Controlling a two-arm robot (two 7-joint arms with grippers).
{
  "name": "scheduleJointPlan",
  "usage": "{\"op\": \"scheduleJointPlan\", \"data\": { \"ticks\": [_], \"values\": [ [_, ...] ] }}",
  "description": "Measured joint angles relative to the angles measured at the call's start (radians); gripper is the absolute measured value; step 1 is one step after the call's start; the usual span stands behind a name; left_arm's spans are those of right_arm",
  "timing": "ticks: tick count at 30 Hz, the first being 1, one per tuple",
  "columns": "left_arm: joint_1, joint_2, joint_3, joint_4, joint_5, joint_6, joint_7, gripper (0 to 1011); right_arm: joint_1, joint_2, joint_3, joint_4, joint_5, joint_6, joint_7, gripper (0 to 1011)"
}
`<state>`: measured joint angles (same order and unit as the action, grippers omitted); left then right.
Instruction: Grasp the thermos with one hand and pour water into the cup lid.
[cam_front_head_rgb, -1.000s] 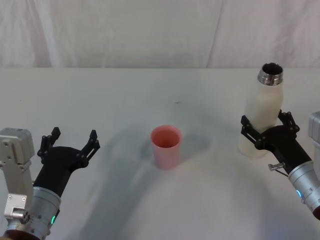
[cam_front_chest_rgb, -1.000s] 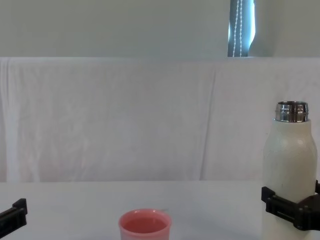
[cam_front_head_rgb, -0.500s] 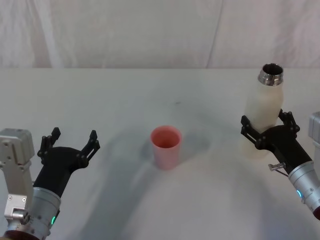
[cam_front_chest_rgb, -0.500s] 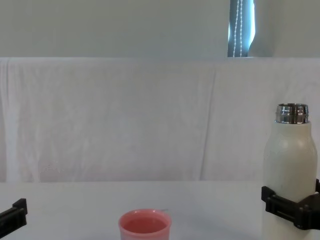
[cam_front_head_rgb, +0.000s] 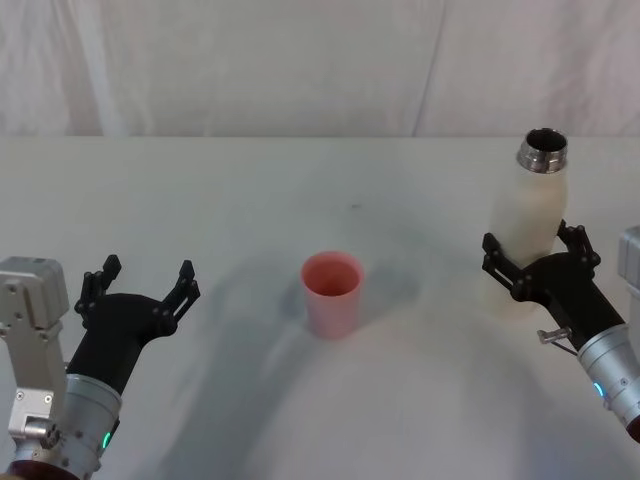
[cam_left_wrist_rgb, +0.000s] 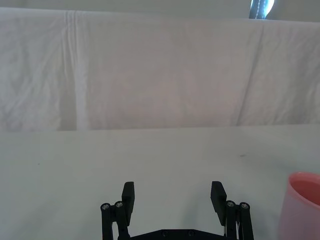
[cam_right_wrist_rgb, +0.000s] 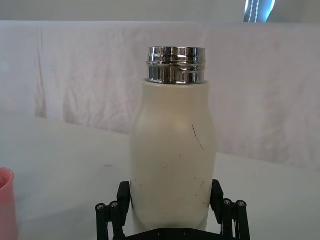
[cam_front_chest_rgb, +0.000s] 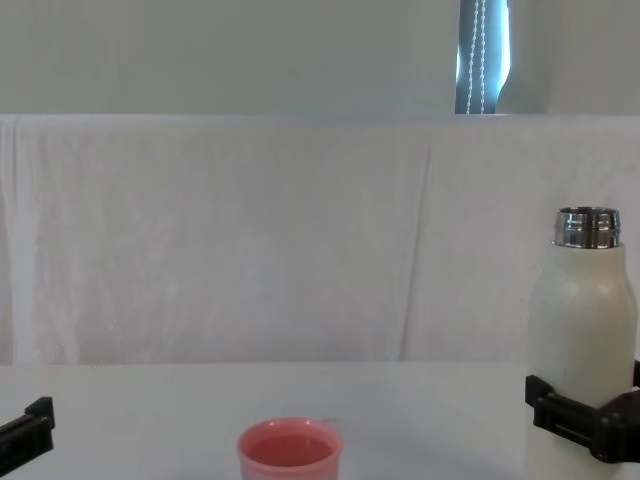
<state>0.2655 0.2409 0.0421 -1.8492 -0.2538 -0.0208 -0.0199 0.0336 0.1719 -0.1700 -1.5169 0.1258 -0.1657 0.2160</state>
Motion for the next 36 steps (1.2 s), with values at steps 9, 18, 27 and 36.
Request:
{"op": "scheduleJointPlan", "data": {
  "ticks": [9, 18, 27, 36],
  "values": [
    [0.000, 0.000, 0.000, 0.000, 0.000, 0.000, 0.000, 1001, -0.014, -0.004, 0.007, -0.010, -0.003, -0.001, -0.013, 1000],
    [0.000, 0.000, 0.000, 0.000, 0.000, 0.000, 0.000, 1001, -0.020, -0.005, 0.009, -0.019, -0.005, -0.003, -0.014, 1000],
    [0.000, 0.000, 0.000, 0.000, 0.000, 0.000, 0.000, 1001, -0.025, -0.001, 0.006, -0.028, -0.005, -0.003, -0.007, 1000],
    [0.000, 0.000, 0.000, 0.000, 0.000, 0.000, 0.000, 1001, -0.032, 0.001, 0.003, -0.037, -0.010, 0.001, -0.007, 1000]
  ]
}}
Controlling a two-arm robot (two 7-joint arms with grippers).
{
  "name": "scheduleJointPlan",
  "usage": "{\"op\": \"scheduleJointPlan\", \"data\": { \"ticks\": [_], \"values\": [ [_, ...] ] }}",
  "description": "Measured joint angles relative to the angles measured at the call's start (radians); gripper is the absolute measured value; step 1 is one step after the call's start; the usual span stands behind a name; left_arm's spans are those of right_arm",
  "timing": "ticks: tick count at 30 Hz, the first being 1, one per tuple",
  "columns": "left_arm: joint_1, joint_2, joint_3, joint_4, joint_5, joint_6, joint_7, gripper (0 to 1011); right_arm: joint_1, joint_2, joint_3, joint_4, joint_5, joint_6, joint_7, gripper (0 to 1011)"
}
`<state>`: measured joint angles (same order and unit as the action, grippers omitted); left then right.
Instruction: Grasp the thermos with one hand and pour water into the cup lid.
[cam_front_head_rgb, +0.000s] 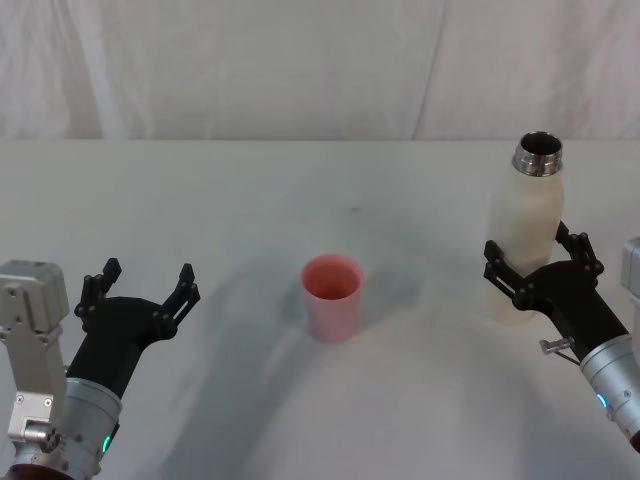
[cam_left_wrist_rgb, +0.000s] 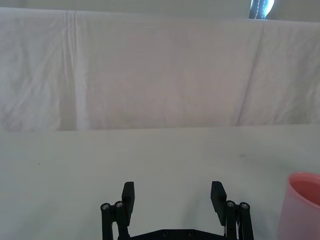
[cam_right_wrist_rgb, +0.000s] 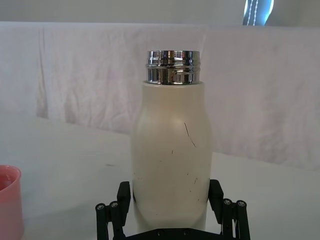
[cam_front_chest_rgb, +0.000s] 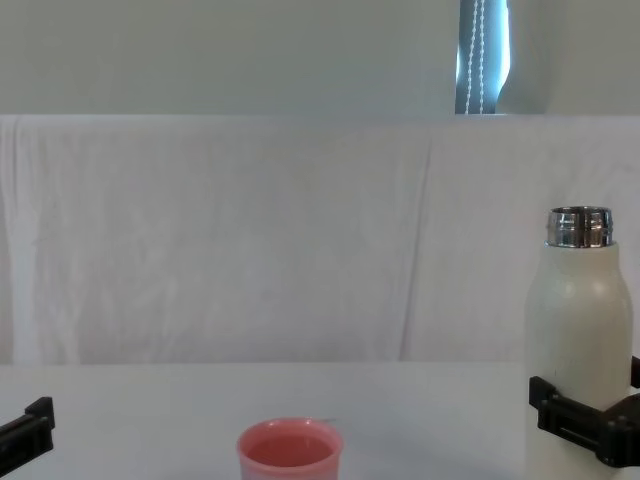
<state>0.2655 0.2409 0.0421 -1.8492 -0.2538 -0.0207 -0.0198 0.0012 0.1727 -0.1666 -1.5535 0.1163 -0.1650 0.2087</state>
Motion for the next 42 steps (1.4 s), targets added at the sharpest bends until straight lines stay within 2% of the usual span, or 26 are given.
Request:
{"op": "scheduleJointPlan", "data": {
  "ticks": [42],
  "values": [
    [0.000, 0.000, 0.000, 0.000, 0.000, 0.000, 0.000, 1001, -0.045, 0.005, 0.016, -0.037, -0.006, 0.008, -0.013, 1000]
  ]
}}
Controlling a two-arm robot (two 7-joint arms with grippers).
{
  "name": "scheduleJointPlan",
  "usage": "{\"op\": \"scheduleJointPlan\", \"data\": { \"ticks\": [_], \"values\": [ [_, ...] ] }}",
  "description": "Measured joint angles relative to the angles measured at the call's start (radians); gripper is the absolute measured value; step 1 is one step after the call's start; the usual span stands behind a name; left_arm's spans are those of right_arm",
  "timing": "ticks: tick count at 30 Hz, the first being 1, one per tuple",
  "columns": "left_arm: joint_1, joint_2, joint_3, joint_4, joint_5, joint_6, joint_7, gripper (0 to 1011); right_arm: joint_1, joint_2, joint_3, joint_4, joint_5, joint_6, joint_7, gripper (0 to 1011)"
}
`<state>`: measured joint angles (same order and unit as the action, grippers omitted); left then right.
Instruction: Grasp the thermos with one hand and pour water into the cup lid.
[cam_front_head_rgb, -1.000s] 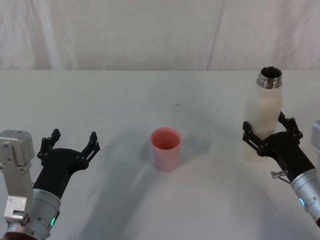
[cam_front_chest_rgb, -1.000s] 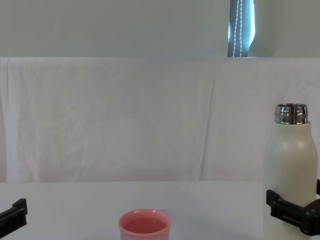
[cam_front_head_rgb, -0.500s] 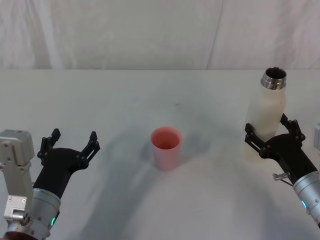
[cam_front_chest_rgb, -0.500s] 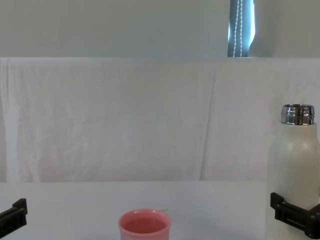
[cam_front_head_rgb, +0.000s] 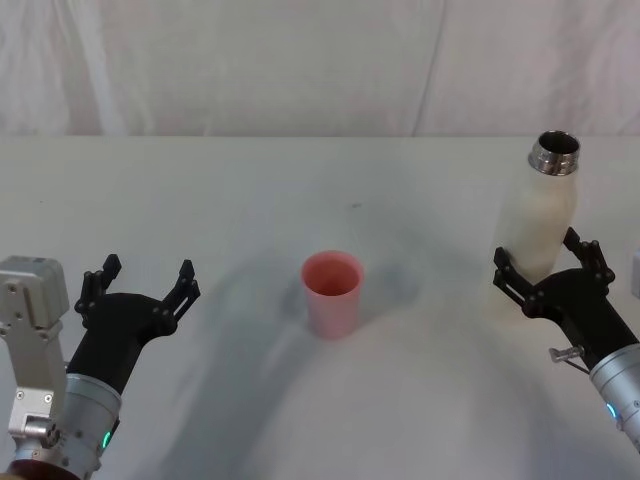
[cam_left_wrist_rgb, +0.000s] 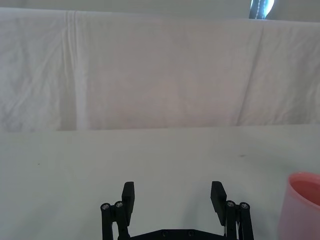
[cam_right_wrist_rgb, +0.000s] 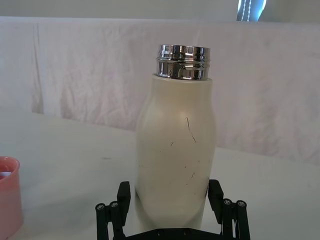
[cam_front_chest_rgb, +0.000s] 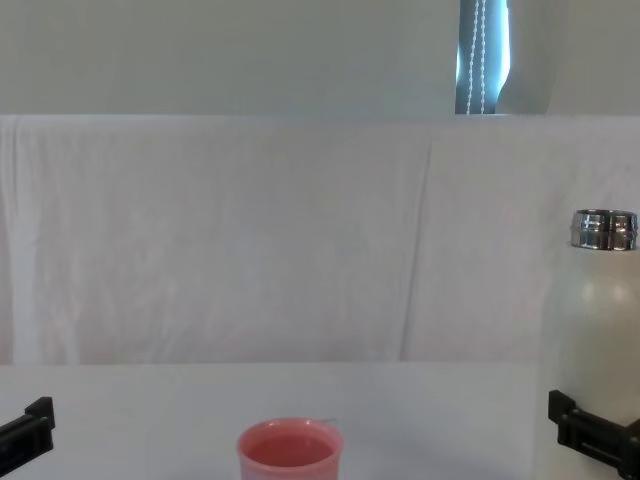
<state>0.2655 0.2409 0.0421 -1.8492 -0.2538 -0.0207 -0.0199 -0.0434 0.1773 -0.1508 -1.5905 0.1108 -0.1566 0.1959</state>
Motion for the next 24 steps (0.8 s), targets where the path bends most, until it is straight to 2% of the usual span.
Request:
{"op": "scheduleJointPlan", "data": {
  "ticks": [18, 24],
  "values": [
    [0.000, 0.000, 0.000, 0.000, 0.000, 0.000, 0.000, 1001, -0.025, 0.002, 0.008, -0.016, -0.003, -0.001, -0.003, 1000],
    [0.000, 0.000, 0.000, 0.000, 0.000, 0.000, 0.000, 1001, -0.052, 0.005, 0.014, -0.037, -0.005, -0.001, -0.008, 1000]
  ]
}}
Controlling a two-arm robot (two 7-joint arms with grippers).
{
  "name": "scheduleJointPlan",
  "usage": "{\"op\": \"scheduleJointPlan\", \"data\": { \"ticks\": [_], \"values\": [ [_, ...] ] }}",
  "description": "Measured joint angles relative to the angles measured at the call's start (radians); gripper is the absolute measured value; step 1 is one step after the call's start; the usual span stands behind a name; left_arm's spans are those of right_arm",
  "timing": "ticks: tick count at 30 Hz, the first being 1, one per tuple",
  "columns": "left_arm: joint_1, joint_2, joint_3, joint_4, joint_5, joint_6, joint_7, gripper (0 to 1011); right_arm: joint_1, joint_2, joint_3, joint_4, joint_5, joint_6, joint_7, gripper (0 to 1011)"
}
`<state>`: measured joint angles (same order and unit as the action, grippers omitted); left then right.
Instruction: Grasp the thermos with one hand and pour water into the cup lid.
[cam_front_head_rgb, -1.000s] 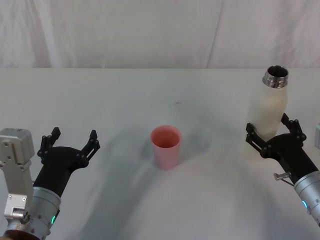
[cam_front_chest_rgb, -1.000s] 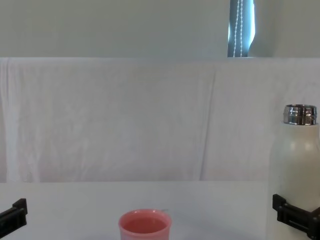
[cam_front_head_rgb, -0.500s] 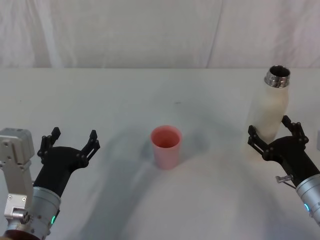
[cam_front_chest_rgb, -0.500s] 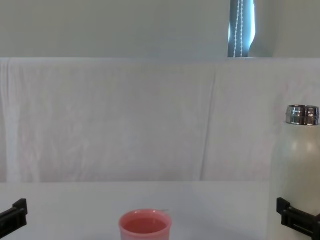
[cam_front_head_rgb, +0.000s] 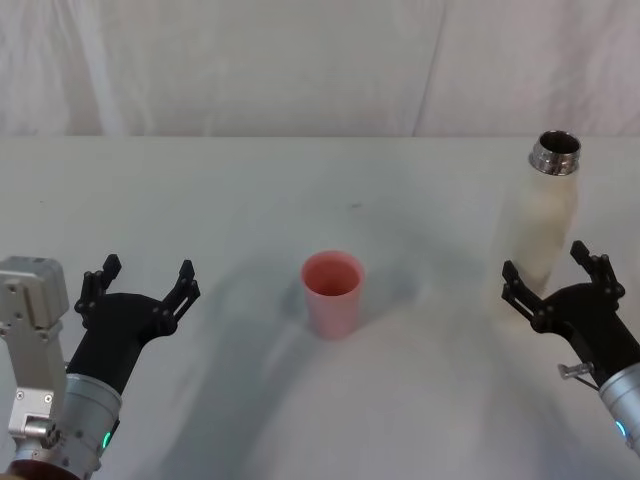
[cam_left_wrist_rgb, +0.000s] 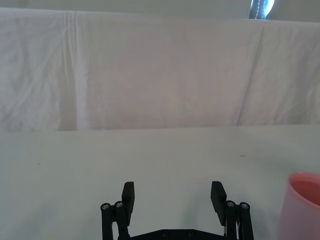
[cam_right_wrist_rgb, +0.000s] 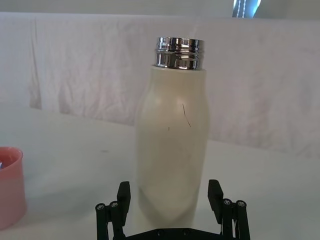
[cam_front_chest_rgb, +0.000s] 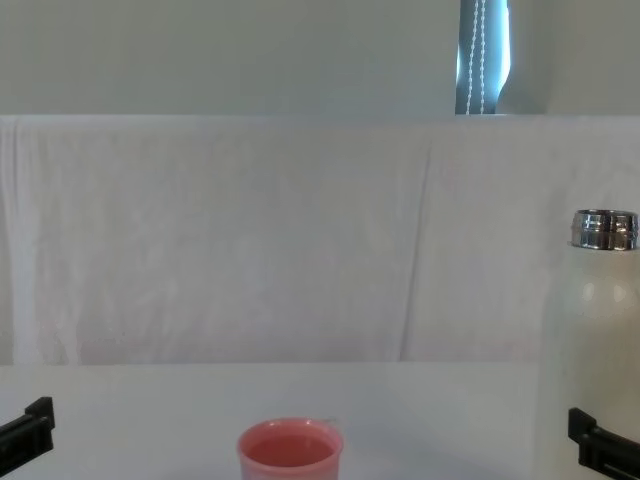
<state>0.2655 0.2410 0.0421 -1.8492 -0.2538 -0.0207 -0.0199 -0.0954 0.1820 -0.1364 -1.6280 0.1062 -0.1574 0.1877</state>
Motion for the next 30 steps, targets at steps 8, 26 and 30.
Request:
{"op": "scheduleJointPlan", "data": {
  "ticks": [8, 26, 30],
  "values": [
    [0.000, 0.000, 0.000, 0.000, 0.000, 0.000, 0.000, 1001, -0.064, -0.001, 0.011, -0.041, -0.005, -0.006, -0.015, 1000],
    [0.000, 0.000, 0.000, 0.000, 0.000, 0.000, 0.000, 1001, -0.126, -0.017, -0.035, -0.070, -0.053, -0.020, -0.015, 1000],
    [0.000, 0.000, 0.000, 0.000, 0.000, 0.000, 0.000, 1001, -0.121, -0.018, -0.047, -0.066, -0.056, -0.021, -0.008, 1000]
  ]
}}
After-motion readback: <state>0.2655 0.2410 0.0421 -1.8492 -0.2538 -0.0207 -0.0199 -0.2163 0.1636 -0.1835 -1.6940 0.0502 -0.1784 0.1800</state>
